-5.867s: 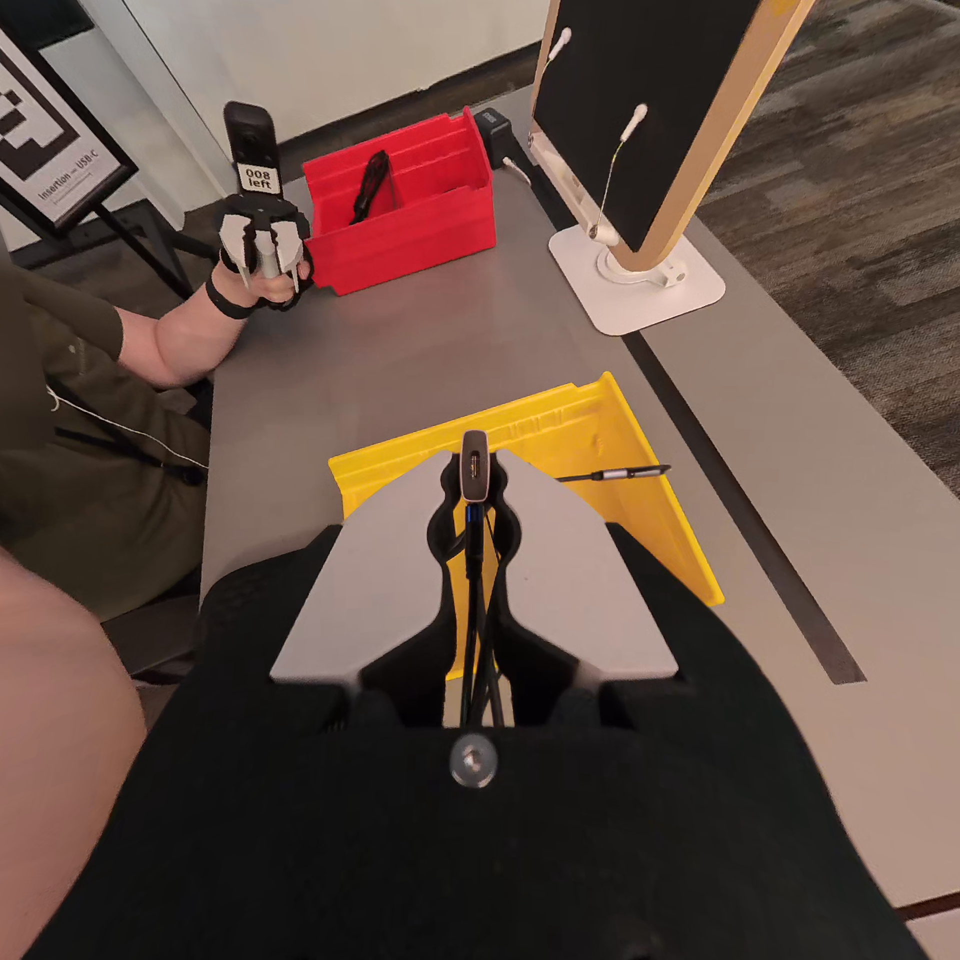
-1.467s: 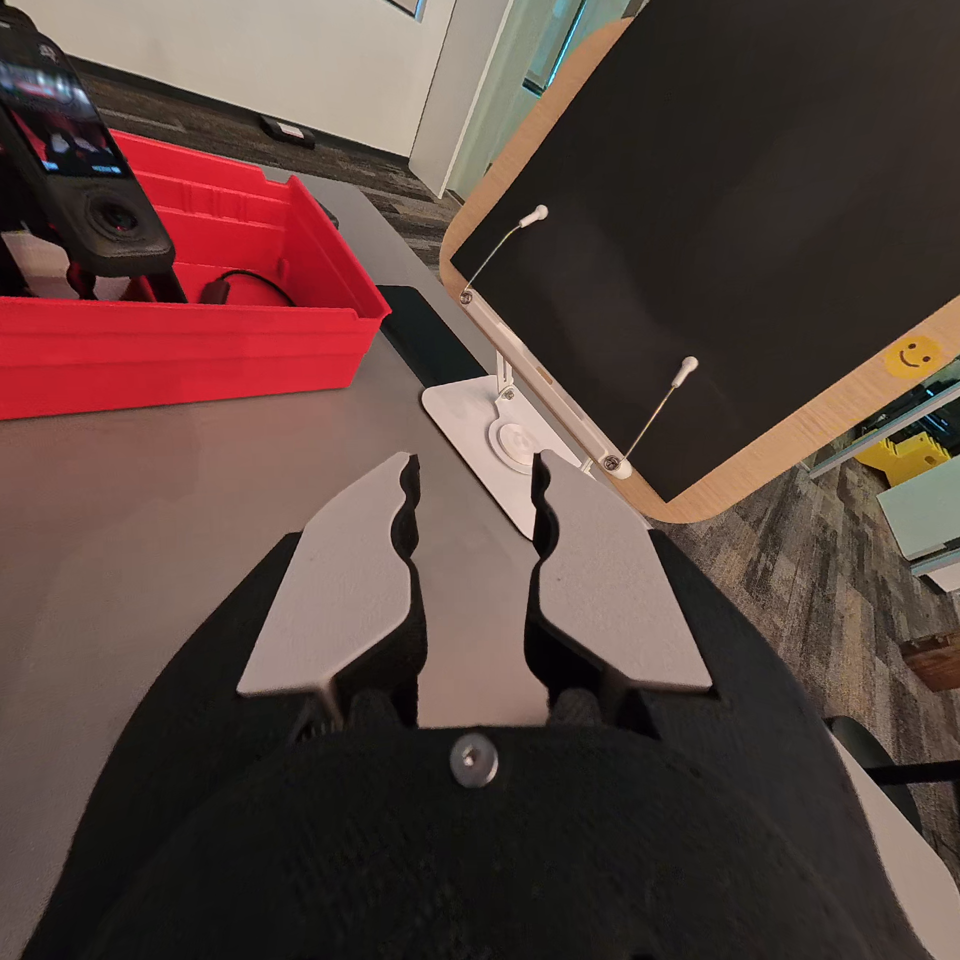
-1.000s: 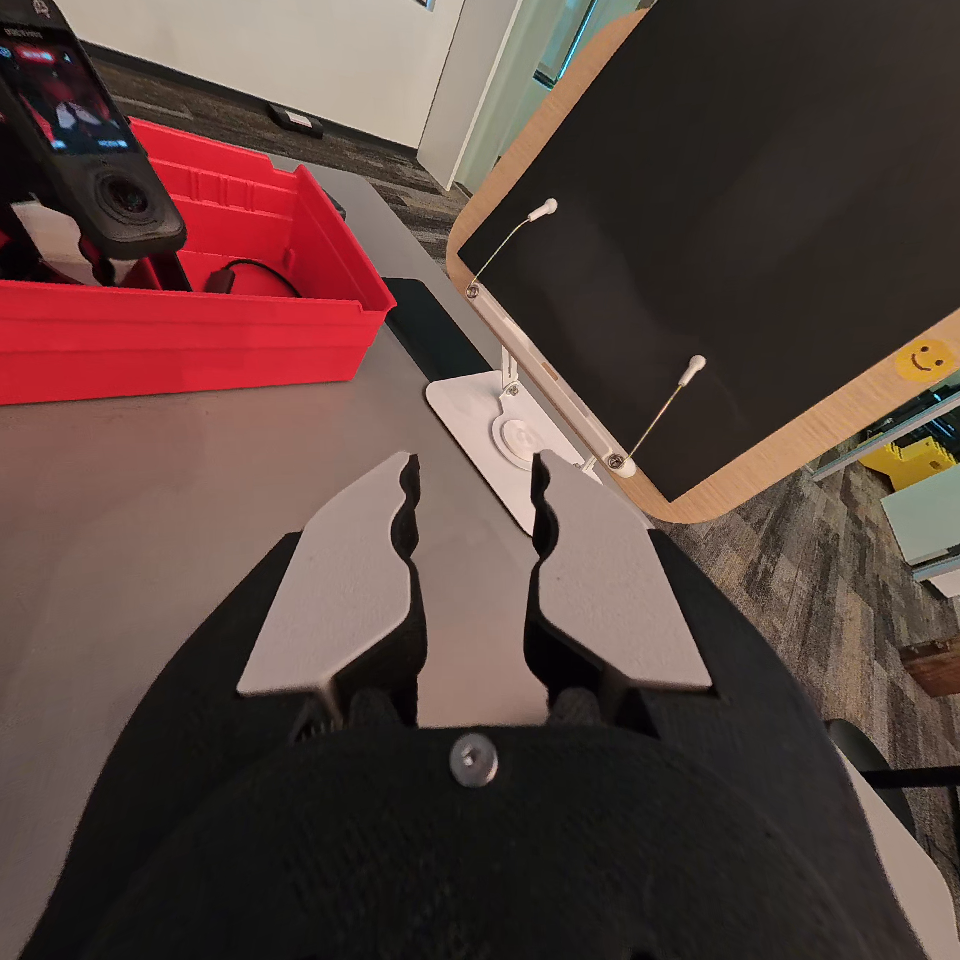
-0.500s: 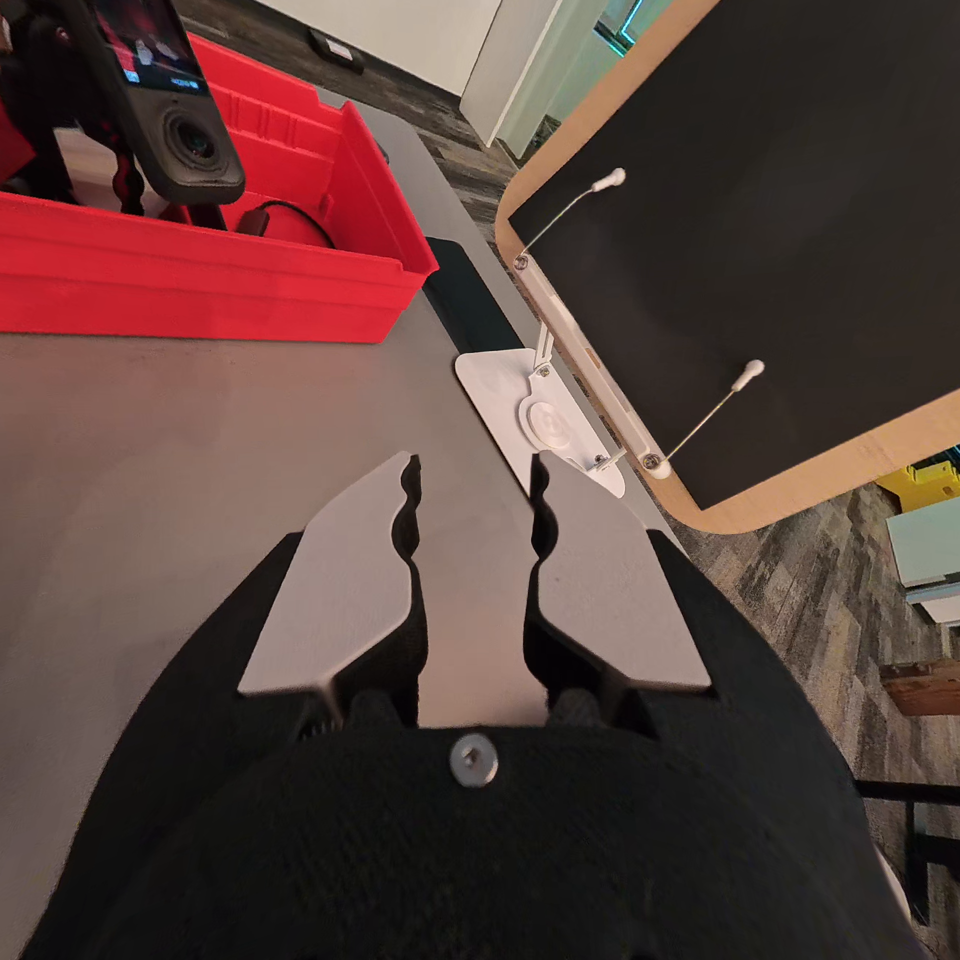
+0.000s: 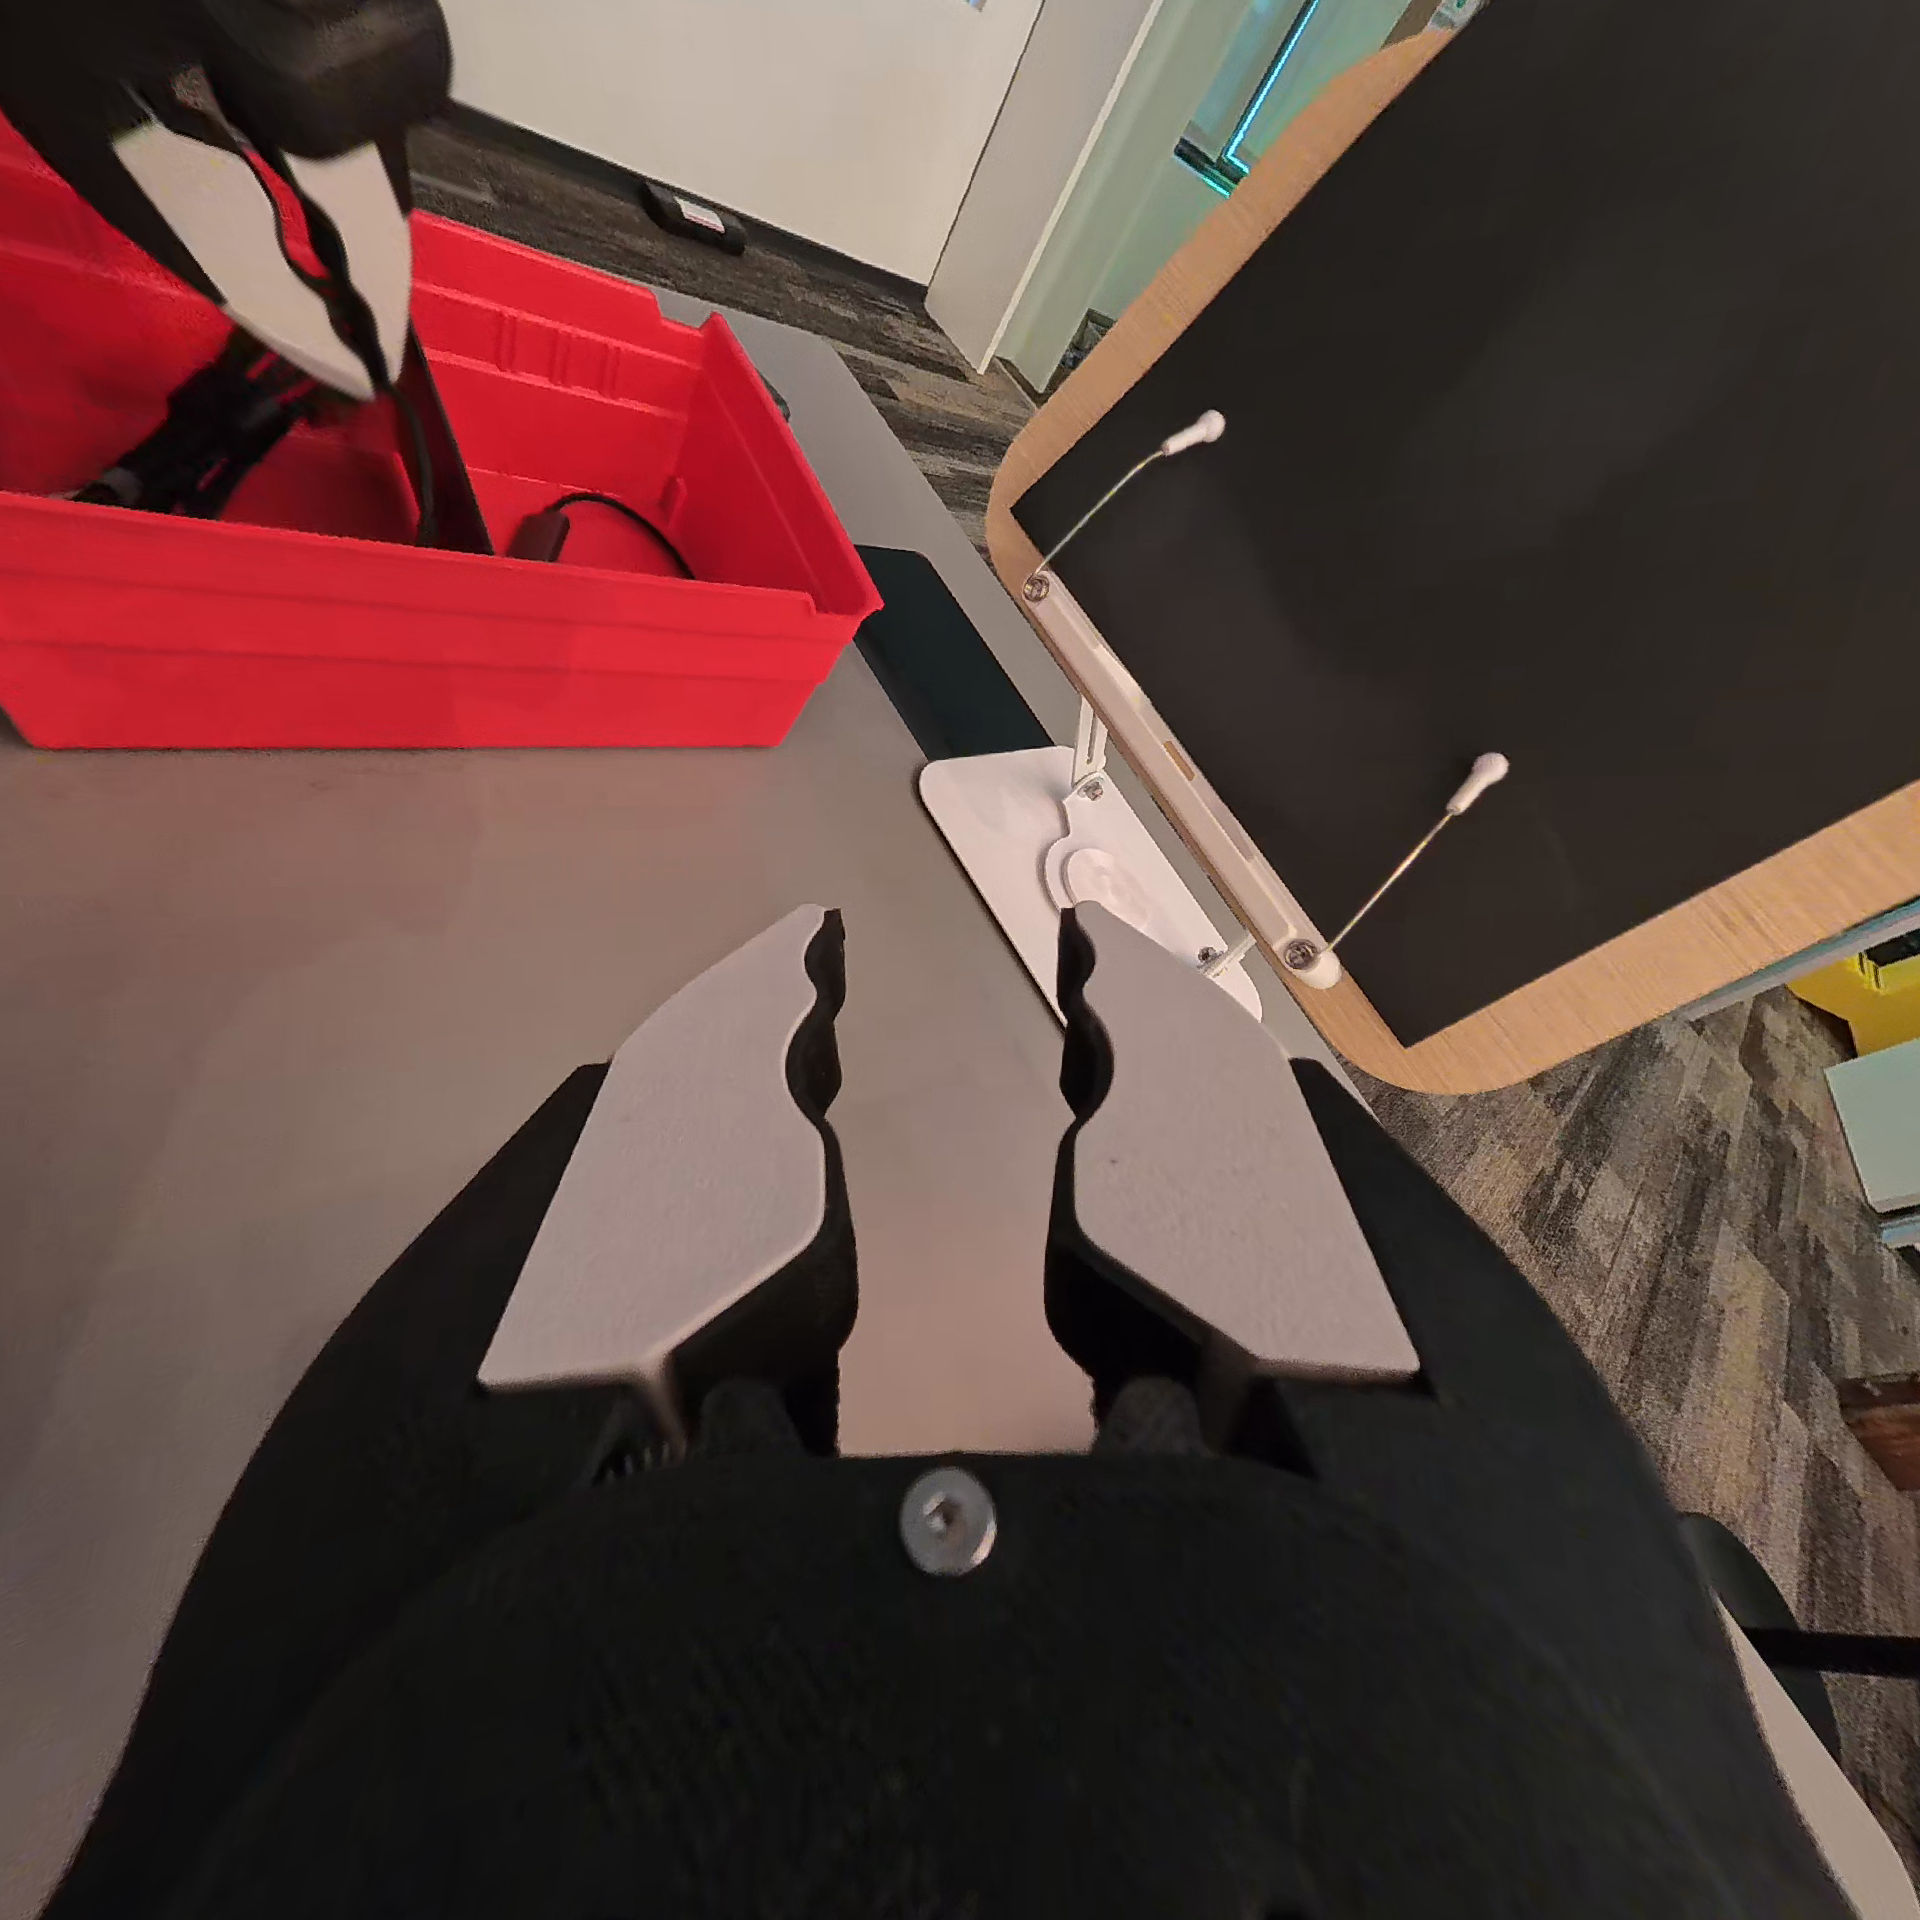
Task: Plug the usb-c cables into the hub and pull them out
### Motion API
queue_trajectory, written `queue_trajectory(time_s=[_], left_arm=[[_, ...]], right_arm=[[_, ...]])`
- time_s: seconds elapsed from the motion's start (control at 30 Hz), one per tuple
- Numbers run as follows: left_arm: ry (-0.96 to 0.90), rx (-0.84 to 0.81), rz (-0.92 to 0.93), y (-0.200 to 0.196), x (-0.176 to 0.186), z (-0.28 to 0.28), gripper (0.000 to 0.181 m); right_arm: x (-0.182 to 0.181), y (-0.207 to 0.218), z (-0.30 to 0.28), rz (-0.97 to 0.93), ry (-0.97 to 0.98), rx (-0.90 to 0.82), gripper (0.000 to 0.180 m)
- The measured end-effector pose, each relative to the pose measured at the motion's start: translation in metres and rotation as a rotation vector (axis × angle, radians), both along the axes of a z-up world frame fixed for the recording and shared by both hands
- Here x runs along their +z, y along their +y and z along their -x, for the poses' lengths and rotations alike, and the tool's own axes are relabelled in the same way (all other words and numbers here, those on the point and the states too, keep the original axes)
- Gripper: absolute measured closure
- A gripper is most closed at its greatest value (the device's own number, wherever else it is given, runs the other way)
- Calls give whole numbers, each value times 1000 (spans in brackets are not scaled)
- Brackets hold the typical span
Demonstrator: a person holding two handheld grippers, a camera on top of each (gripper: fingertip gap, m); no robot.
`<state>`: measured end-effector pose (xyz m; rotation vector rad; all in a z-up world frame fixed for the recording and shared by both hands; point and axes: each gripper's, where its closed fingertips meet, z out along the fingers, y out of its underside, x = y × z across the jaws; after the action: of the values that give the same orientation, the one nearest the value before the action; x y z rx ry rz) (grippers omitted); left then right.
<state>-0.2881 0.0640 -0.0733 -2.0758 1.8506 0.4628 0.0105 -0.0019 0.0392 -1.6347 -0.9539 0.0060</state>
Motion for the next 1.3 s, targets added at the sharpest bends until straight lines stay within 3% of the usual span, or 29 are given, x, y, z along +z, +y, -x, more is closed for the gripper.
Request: queue_trajectory(time_s=[0.2, 0.47, 0.7, 0.87, 1.07, 1.3], left_arm=[[-6, -9, -254, -11, 54, -2, 177], [-31, 27, -376, -29, 113, 13, 177], [21, -10, -401, -44, 121, 8, 178], [6, 2, -409, -46, 121, 13, 178], [-48, 23, -386, -41, 113, 22, 178], [-142, 16, -368, -44, 113, 20, 178]], right_arm=[[-4, -1, 12, 21, 17, 31, 139], [0, -7, 48, 51, 188, 144, 139], [21, -41, 147, 142, 560, 470, 136], [20, -18, 204, 183, 510, 485, 136], [-4, 15, 241, 279, 408, 477, 135], [-16, 24, 262, 419, 446, 524, 142]])
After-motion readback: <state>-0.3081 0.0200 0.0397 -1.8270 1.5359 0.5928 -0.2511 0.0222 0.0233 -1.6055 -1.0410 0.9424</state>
